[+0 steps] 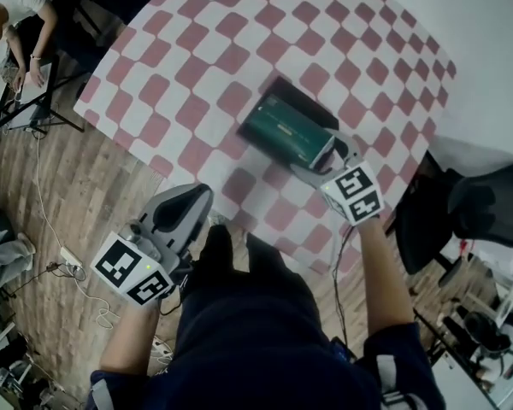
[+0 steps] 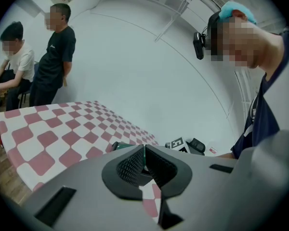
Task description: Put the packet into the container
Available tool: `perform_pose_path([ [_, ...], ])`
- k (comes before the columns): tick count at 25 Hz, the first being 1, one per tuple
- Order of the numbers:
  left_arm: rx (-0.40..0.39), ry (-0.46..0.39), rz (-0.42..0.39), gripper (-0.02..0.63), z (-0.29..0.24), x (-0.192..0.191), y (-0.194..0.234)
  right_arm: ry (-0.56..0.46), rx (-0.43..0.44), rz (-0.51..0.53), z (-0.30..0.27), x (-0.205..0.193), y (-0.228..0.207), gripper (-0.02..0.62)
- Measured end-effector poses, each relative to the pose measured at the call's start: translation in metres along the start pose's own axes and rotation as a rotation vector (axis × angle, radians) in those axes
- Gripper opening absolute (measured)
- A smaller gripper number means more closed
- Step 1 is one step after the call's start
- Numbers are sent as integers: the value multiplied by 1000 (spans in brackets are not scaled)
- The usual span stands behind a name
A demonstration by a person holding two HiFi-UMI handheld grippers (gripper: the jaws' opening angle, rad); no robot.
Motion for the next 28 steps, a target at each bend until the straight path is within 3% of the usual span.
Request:
perform_pose_path([
  [10,15,-2,17,32,2,-3,5,79,-2,72,-11,0,3,420],
  [28,-14,16,5,32,-8,-4,-5,107,69,91,-12,3,5,425],
])
Point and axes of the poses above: the fingertips, and each gripper's own axes: z backward along the fingers, y to its left, x out of its top, the point moved 9 cm from there along z, backward along the fingers, and after that the axes turned 2 degrees about -x, right-handed, at the moved point
